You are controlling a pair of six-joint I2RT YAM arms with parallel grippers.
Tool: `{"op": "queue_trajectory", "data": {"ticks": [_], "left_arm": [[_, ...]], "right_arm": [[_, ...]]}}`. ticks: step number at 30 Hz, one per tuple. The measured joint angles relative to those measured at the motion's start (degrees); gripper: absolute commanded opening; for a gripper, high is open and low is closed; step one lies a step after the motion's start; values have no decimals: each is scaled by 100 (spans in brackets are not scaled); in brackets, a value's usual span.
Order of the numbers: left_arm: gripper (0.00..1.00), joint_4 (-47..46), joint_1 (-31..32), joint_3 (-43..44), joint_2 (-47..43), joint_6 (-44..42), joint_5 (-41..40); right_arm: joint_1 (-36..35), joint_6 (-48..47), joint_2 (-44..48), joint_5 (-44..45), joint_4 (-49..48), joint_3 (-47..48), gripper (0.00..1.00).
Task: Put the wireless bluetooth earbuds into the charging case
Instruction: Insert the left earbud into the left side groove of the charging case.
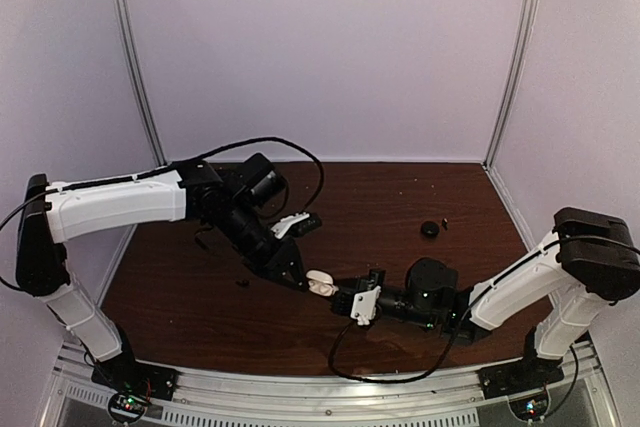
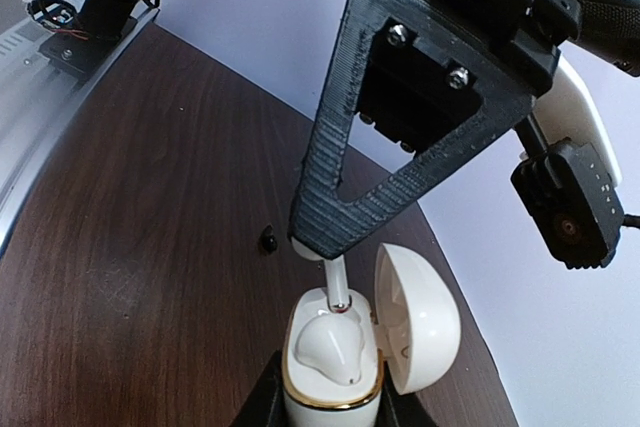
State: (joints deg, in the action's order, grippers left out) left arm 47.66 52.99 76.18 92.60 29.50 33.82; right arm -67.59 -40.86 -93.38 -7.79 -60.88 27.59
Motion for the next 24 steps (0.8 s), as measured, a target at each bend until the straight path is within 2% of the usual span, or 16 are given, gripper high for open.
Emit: {"op": "queue_trajectory", "data": {"ticks": [24], "left_arm": [[13, 382, 22, 422, 356, 321, -308]], "right_arm": [[-136, -275, -175, 575, -7, 55, 0]]}}
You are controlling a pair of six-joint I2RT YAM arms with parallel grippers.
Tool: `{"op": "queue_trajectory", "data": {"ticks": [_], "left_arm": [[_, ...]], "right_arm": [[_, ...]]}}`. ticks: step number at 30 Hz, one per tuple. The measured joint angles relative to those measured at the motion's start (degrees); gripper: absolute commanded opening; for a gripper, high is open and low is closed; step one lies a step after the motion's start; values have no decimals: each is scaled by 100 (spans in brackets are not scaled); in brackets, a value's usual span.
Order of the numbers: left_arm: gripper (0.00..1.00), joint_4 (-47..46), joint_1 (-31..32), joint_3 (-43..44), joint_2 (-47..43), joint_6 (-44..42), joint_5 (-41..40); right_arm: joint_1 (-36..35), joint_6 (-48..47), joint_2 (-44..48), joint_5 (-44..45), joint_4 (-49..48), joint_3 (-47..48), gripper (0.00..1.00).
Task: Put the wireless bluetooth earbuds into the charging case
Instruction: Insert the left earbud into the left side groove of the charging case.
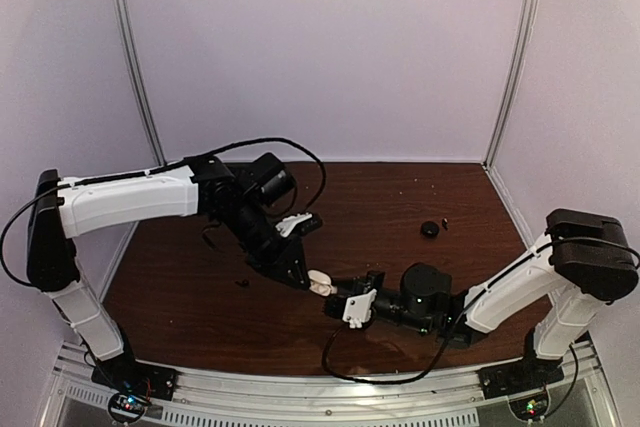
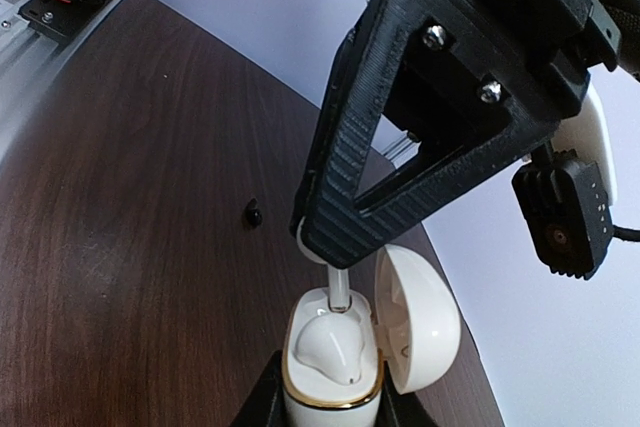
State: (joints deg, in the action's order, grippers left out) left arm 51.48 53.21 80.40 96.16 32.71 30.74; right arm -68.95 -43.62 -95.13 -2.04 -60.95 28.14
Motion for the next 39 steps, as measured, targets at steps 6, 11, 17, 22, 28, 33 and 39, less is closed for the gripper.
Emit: {"op": "queue_trajectory", "data": {"ticks": [6, 11, 17, 22, 28, 33, 39], "left_arm": [[13, 107, 0, 118, 195, 94, -111], [17, 157, 0, 227, 262, 155, -164], [18, 262, 0, 380, 350, 216, -284], [18, 321, -2, 525, 514, 240, -378], [21, 343, -20, 553, 660, 282, -396], [22, 345, -79, 553, 664, 286, -297], [24, 363, -103, 680, 820, 284, -179]], "right_arm": [[-57, -15, -90, 214, 122, 52, 0], [-59, -13, -90, 304, 136, 55, 0], [-74, 37, -133, 476, 149, 120, 0], [-74, 81, -205, 671, 234, 181, 0], [-85, 46, -297, 713, 286, 195, 0], [-85, 50, -304, 699, 249, 195, 0], [-85, 170, -330, 669, 234, 195, 0]]}}
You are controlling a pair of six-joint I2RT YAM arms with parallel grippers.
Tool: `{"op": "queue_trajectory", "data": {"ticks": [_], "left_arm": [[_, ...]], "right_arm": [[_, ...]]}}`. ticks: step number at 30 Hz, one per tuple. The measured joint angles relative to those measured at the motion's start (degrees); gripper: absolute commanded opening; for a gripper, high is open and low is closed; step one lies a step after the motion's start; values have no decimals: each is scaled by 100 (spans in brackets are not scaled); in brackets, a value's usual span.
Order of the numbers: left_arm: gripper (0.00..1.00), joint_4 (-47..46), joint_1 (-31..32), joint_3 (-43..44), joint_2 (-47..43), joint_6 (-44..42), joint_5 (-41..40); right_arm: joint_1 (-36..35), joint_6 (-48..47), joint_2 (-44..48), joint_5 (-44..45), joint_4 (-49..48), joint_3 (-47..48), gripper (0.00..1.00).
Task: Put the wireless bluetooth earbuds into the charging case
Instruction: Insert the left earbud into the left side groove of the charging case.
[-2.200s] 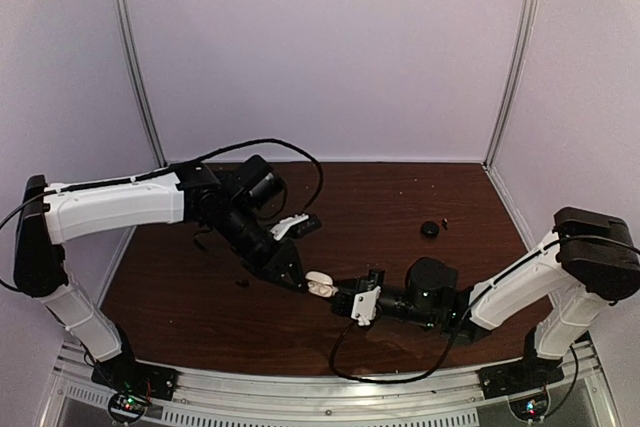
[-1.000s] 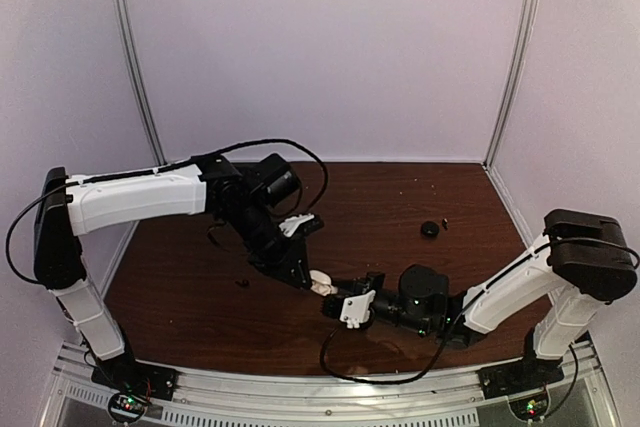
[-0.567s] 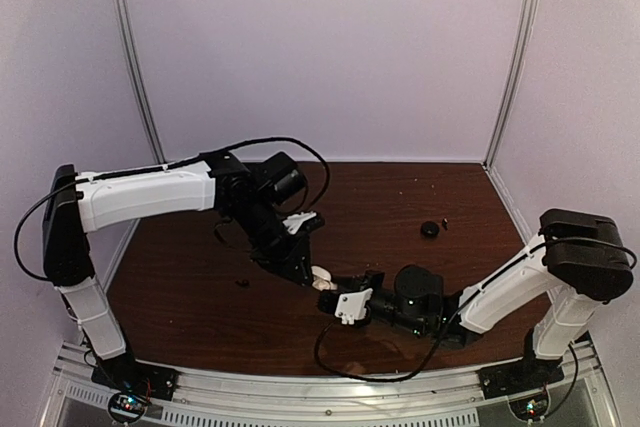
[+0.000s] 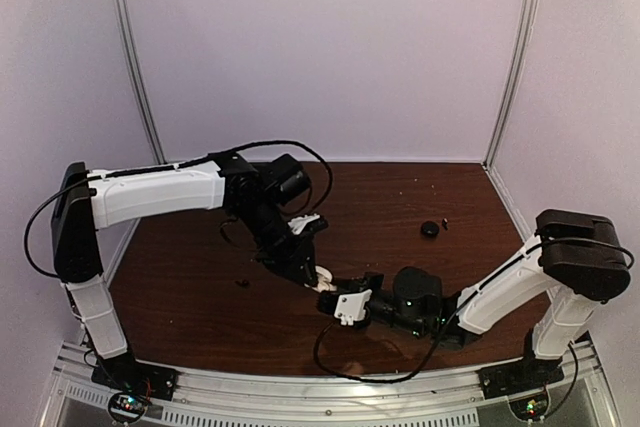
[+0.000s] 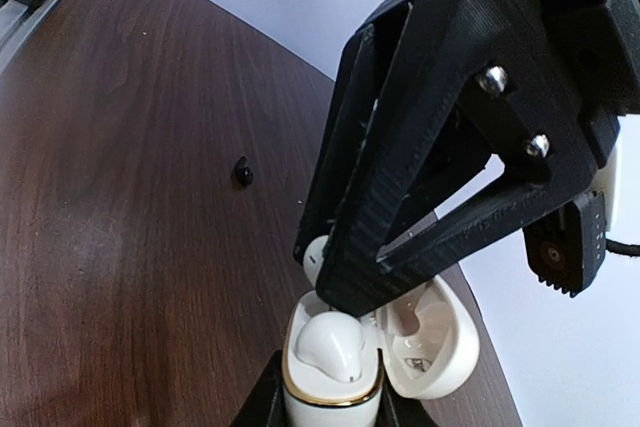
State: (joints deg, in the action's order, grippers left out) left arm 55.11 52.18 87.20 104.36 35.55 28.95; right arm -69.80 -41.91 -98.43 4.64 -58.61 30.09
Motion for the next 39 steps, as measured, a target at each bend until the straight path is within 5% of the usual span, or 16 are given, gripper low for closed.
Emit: {"op": "queue_trajectory", "data": {"ticks": [8, 22, 39], "left_arm": [[26, 44, -7, 68, 160, -4, 76], [56, 157, -74, 63, 66, -157, 20], [57, -114, -120, -70, -439, -308, 321]], "right_arm": [[2, 186, -42, 7, -48, -2, 0], [48, 444, -44, -103, -378, -68, 0], [136, 640, -44, -487, -909, -68, 0]]}}
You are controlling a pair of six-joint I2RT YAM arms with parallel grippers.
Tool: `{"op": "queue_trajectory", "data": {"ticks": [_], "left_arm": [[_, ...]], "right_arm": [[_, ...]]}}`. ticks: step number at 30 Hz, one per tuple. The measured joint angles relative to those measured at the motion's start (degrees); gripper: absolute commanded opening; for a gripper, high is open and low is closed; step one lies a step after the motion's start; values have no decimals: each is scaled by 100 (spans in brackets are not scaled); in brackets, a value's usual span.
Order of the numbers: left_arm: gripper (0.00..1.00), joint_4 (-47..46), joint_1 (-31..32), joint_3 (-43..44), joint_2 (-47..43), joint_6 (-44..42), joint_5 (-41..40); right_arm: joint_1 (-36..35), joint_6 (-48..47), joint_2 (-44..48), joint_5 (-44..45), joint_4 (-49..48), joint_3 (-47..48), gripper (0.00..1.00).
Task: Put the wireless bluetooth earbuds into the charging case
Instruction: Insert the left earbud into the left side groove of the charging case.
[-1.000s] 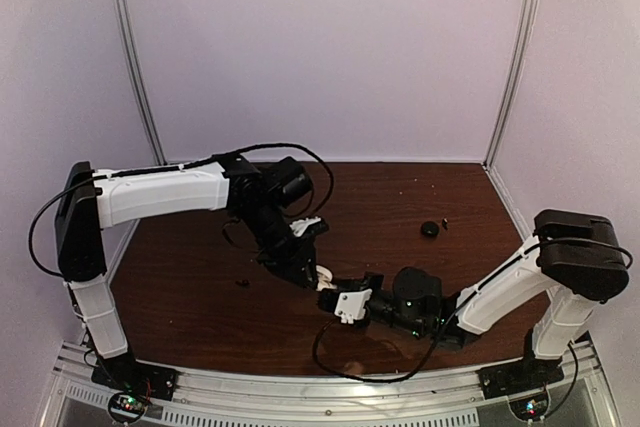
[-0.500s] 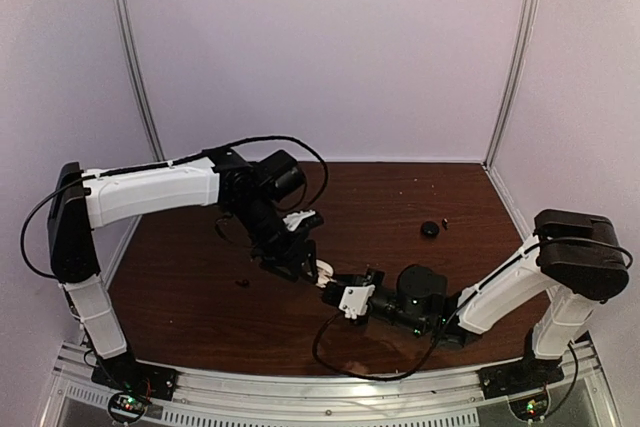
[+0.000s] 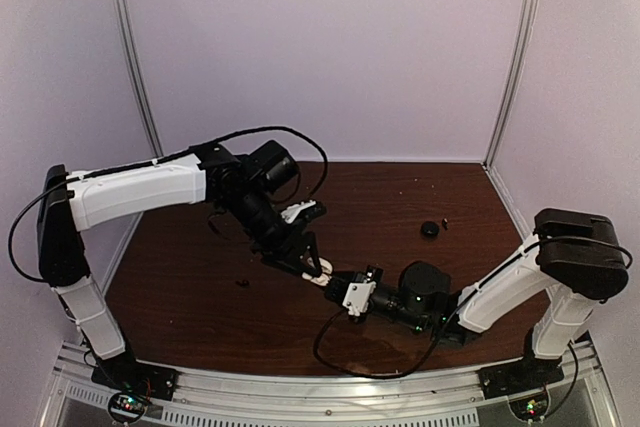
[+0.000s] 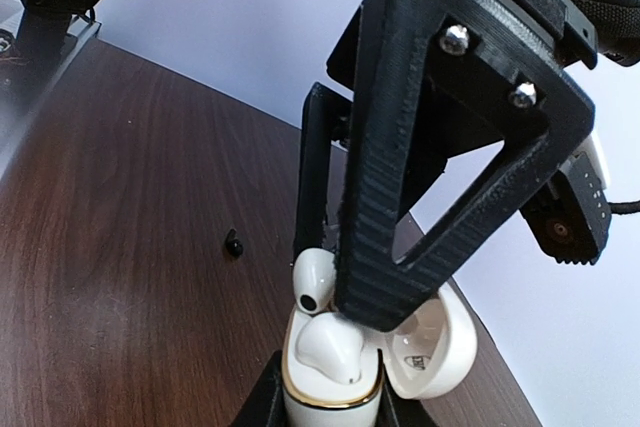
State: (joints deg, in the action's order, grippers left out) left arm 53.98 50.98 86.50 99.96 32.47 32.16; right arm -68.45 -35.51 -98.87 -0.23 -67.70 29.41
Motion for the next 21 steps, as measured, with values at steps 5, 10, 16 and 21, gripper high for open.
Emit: {"op": "queue_trajectory", "data": {"ticks": [5, 10, 16, 21], "left_arm": [[55, -101, 39, 2, 0, -24, 162], [58, -173, 61, 7, -31, -52, 181], [67, -684, 61, -37, -636, -149, -166], [72, -1617, 59, -719, -1862, -306, -577]], "right_arm": [[7, 22, 0, -50, 24, 0, 0], [52, 164, 0, -168, -2, 0, 0], [251, 505, 28, -671, -201, -98, 0], [402, 859, 162, -1287, -398, -289, 0]]}}
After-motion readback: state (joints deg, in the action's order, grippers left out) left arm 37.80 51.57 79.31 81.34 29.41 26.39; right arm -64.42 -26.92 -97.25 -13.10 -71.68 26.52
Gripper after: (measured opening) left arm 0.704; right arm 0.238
